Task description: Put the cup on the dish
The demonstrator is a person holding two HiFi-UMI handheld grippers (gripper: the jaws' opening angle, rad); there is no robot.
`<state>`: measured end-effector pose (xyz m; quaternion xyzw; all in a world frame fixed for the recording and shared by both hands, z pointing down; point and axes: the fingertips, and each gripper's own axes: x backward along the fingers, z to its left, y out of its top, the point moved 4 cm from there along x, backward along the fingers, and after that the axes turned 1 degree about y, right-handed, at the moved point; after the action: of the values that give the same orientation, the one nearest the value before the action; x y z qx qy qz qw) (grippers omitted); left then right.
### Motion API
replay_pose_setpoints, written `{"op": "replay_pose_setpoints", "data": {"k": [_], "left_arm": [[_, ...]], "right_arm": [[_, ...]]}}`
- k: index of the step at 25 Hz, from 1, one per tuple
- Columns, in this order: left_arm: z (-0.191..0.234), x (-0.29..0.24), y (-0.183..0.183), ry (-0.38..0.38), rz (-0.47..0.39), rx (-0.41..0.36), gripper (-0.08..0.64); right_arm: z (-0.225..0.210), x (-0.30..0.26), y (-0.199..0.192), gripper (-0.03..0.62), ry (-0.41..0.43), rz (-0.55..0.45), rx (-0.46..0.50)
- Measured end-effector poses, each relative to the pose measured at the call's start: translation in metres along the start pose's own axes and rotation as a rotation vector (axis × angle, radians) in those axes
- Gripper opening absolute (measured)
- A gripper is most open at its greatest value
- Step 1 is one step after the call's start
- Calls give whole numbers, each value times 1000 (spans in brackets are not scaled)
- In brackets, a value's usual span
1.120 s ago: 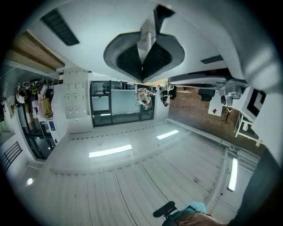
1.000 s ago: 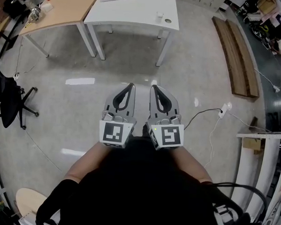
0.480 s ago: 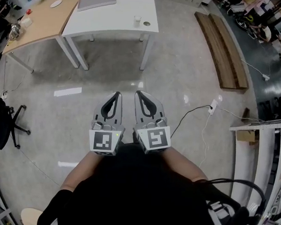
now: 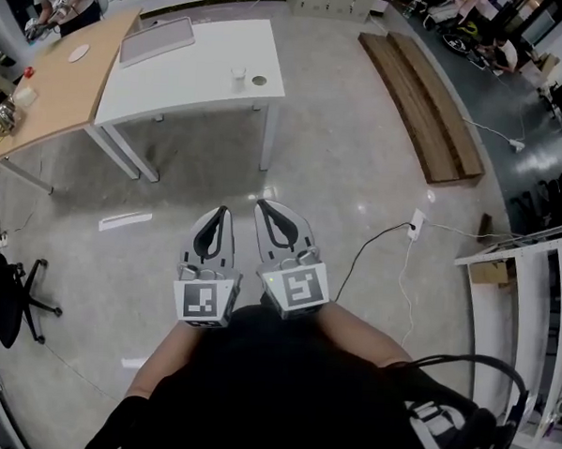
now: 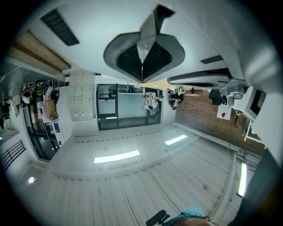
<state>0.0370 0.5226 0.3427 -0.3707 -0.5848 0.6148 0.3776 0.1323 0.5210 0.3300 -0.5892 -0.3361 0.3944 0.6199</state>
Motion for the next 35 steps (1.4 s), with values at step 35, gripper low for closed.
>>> {"op": "replay_pose_setpoints", "data": {"k": [35], "left_arm": [[-31,-205,3,95,15,-33,8]], "right_arm": [[-180,-104,-10,14,85,-26,-44]]}}
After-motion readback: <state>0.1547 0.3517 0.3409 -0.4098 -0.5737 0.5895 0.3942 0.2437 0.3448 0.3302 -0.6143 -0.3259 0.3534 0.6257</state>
